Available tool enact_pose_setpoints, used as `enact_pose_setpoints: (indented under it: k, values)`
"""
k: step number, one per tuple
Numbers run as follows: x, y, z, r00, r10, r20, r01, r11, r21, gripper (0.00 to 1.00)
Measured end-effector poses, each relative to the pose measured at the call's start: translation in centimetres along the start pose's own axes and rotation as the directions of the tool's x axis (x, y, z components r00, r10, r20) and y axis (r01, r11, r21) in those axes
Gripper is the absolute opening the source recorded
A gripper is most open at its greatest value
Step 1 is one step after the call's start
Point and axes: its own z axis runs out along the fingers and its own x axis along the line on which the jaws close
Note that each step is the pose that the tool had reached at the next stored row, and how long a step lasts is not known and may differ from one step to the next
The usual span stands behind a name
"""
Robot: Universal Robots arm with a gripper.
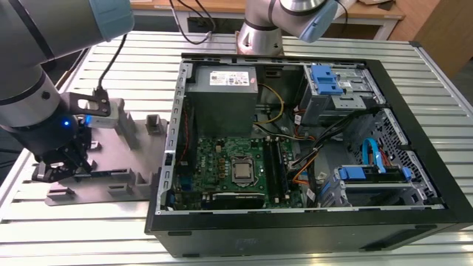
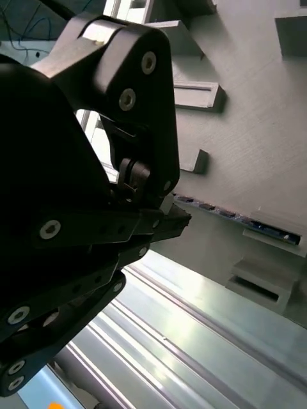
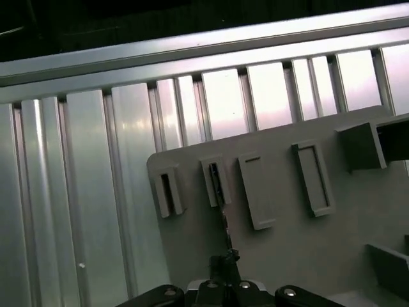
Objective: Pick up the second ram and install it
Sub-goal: 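Pick up the second ram and move it above second insertion slot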
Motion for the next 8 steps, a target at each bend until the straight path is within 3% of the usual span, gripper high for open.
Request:
enact_pose_setpoints:
  k: [5,8]
  values:
    - [0.01,-0.01,0.15,0.9963,-0.086,-0.0042,0.086,0.9963,-0.0012,0.07]
    - [0.01,-0.01,0.17,0.9956,-0.093,-0.0044,0.093,0.9956,-0.0014,0.07]
